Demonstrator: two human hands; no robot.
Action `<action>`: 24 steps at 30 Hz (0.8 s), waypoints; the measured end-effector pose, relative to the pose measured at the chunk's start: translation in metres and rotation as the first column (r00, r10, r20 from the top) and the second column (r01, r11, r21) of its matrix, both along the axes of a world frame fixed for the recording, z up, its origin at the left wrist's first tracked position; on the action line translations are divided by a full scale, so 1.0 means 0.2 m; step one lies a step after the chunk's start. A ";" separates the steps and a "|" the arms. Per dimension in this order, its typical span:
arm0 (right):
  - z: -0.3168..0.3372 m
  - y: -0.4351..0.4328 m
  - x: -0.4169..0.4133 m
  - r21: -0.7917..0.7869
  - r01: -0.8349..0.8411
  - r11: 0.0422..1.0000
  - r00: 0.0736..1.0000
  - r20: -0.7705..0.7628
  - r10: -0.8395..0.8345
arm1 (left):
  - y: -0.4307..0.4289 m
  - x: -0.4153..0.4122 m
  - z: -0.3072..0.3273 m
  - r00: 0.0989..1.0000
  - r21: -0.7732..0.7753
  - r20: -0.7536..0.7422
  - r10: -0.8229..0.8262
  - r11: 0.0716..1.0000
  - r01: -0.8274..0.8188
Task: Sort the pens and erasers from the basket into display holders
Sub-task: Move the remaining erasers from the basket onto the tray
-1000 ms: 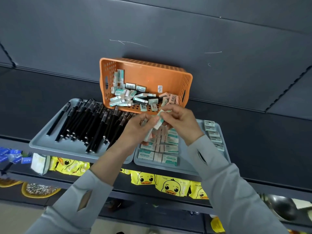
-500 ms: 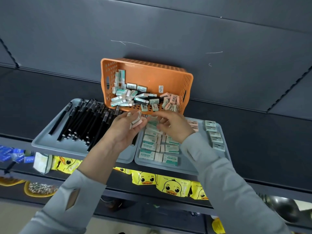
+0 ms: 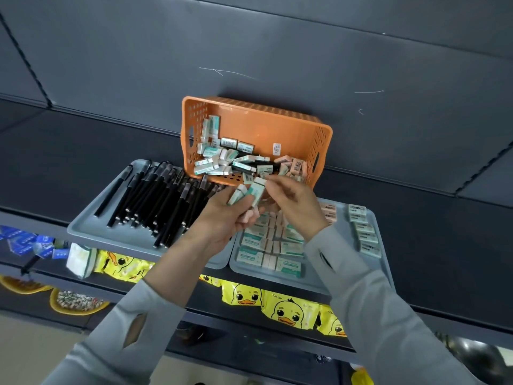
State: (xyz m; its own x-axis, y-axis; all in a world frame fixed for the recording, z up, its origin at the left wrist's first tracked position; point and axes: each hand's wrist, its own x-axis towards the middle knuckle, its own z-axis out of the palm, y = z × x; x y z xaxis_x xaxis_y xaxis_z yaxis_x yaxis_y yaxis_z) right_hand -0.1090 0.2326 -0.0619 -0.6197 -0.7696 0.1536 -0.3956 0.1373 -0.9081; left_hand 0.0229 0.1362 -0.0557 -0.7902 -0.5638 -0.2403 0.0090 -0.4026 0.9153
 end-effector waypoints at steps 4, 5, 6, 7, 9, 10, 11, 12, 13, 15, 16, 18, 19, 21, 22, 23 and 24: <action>0.06 0.06 -0.05 -0.105 0.016 0.994 0.962 0.272 0.014 | 0.04 -0.03 0.01 0.996 -0.134 0.081 -0.032 0.990 0.043; 0.07 0.09 -0.08 -0.096 0.066 0.993 0.956 0.291 -0.035 | 0.04 -0.04 0.02 0.996 -0.110 0.087 -0.013 0.994 0.023; 0.06 0.13 -0.13 -0.068 0.127 0.990 0.958 0.267 -0.105 | 0.03 -0.05 0.02 0.996 -0.060 0.091 0.015 0.998 -0.009; 0.06 0.16 -0.16 -0.032 0.176 0.984 0.967 0.192 -0.167 | 0.02 -0.05 0.02 0.995 0.012 0.093 0.046 0.999 -0.047; 0.06 0.21 -0.20 0.079 0.178 0.981 0.984 -0.015 -0.177 | -0.01 -0.06 0.02 0.991 0.176 0.092 0.096 0.978 -0.111; 0.05 0.21 -0.20 0.147 0.127 0.981 0.989 -0.095 -0.114 | -0.02 -0.06 0.02 0.990 0.248 0.081 0.112 0.960 -0.129; 0.04 0.21 -0.17 0.219 0.078 0.973 0.986 -0.164 -0.043 | -0.03 -0.07 0.02 0.991 0.306 0.062 0.122 0.942 -0.136; 0.03 0.20 -0.15 0.271 0.044 0.961 0.972 -0.235 0.022 | -0.03 -0.07 0.01 0.991 0.340 0.040 0.128 0.931 -0.134; 0.01 0.18 -0.12 0.300 0.031 0.953 0.949 -0.307 0.066 | -0.03 -0.07 0.01 0.992 0.350 0.017 0.126 0.929 -0.124; -0.02 0.18 -0.09 0.326 0.039 0.945 0.906 -0.410 0.104 | -0.03 -0.07 -0.01 0.994 0.309 -0.024 0.104 0.947 -0.092; -0.03 0.18 -0.09 0.350 0.049 0.935 0.885 -0.450 0.122 | -0.03 -0.06 -0.02 0.996 0.268 -0.041 0.085 0.961 -0.071; -0.04 0.21 -0.09 0.415 0.071 0.907 0.849 -0.503 0.163 | -0.03 -0.05 -0.03 0.997 0.170 -0.067 0.044 0.985 -0.032; -0.04 0.22 -0.09 0.433 0.081 0.898 0.841 -0.514 0.172 | -0.03 -0.04 -0.04 0.997 0.129 -0.071 0.035 0.991 -0.025; -0.04 0.22 -0.10 0.421 0.084 0.903 0.826 -0.537 0.174 | -0.02 -0.03 -0.04 0.998 0.080 -0.059 0.033 0.996 -0.028; -0.05 0.21 -0.10 0.401 0.080 0.912 0.815 -0.554 0.172 | -0.01 -0.03 -0.03 0.998 0.067 -0.045 0.036 0.997 -0.033; -0.06 0.19 -0.10 0.378 0.078 0.923 0.800 -0.576 0.168 | 0.00 -0.03 -0.03 0.999 0.052 -0.030 0.034 0.998 -0.033; -0.07 0.18 -0.10 0.358 0.085 0.930 0.782 -0.602 0.160 | 0.01 -0.03 -0.03 1.000 0.028 -0.014 0.027 0.999 -0.027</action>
State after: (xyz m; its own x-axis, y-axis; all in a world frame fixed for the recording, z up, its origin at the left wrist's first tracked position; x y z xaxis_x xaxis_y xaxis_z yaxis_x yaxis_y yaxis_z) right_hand -0.1284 0.2682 -0.0752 -0.4555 -0.8657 0.2075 -0.8583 0.3652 -0.3604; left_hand 0.0174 0.1374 -0.0610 -0.7783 -0.5779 -0.2455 0.0327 -0.4278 0.9033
